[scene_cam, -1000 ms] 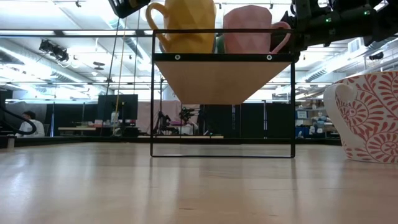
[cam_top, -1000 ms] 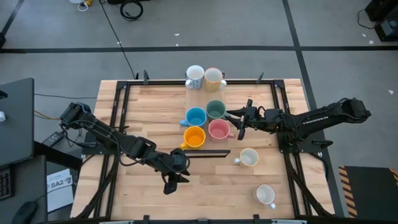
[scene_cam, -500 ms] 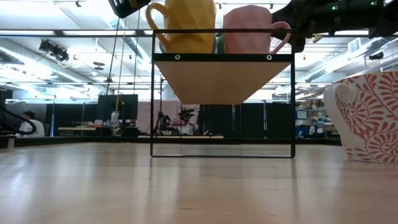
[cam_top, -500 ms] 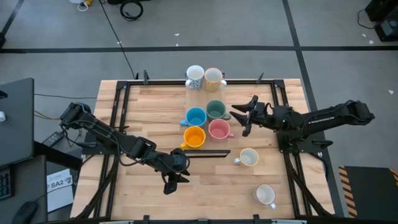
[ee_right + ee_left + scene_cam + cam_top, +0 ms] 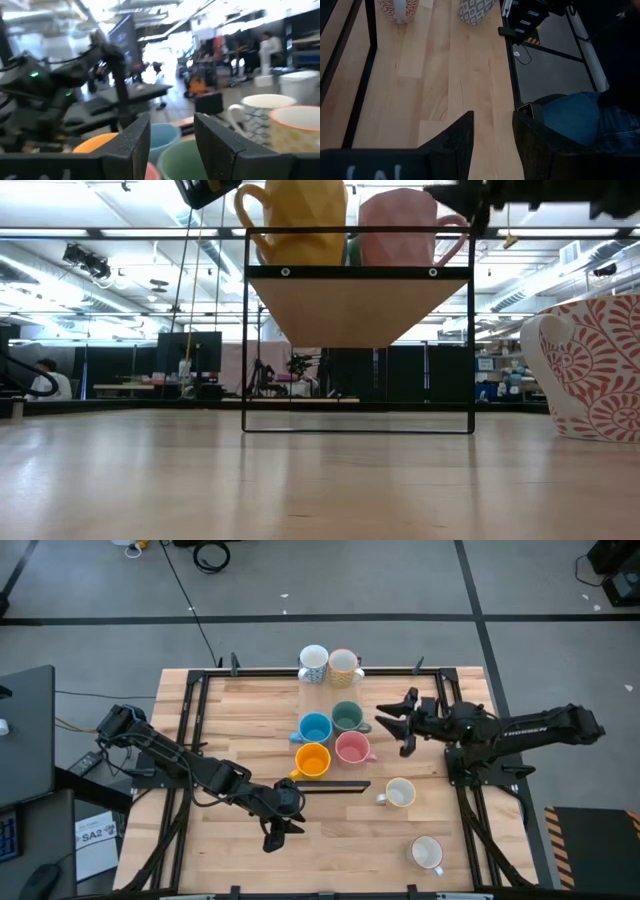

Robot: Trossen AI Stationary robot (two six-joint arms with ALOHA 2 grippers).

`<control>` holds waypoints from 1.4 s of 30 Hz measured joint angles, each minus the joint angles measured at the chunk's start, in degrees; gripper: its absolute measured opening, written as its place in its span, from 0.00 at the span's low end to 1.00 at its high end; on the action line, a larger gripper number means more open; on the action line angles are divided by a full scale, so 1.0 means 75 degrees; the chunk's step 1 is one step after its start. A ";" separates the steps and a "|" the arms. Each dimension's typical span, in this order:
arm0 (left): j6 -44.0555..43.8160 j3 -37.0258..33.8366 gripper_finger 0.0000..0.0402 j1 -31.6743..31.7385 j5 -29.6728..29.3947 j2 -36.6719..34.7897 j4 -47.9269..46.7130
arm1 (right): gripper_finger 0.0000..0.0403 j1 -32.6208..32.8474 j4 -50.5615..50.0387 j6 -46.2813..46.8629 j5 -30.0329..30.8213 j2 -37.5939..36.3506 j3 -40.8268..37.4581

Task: Place coffee mugs
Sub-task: Put the yellow patterned mug on the shelf

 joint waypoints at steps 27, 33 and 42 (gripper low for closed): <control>0.0285 0.0000 0.35 0.0000 -0.0003 -0.0001 0.0000 | 0.39 0.2620 -0.9006 0.4971 -0.1802 0.0140 0.3873; 0.0283 0.0000 0.35 0.0000 -0.0003 -0.0001 0.0000 | 0.39 0.2948 -1.0549 0.5731 -0.1734 0.0262 0.3873; 0.0277 0.0000 0.35 0.0000 -0.0003 -0.0001 0.0000 | 0.39 0.2998 -1.2325 0.6194 -0.1106 0.0894 0.3873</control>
